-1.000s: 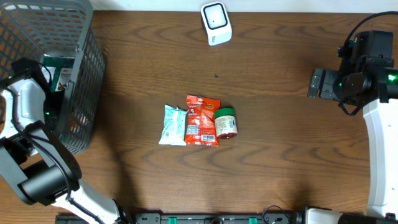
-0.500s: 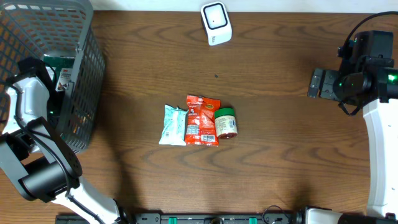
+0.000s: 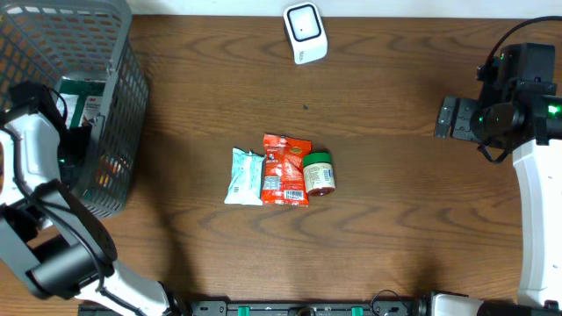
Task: Scan the item barcode
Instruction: 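Grasp the small orange box in the basket with the left gripper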
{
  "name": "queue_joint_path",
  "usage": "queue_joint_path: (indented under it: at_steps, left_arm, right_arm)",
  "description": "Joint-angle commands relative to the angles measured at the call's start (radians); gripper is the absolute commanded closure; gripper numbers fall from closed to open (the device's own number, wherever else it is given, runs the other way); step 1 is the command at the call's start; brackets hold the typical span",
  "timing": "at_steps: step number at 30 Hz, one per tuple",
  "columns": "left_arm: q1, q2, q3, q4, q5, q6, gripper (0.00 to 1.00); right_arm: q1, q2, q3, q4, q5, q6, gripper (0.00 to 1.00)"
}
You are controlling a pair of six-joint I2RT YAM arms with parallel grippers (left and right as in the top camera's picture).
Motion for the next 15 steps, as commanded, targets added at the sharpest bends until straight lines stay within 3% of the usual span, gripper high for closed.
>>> queue_joint_path:
  at_steps: [1, 15]
  left_arm:
    - [-0.007, -0.019, 0.006, -0.027, -0.009, -0.016, 0.13]
    - [-0.049, 0.028, -0.073, 0.056, 0.013, -0.09, 0.13]
  right_arm:
    - [-0.002, -0.001, 0.01, 0.002, 0.009, 0.014, 0.01]
    - [-0.002, -0.001, 0.01, 0.002, 0.009, 0.015, 0.01]
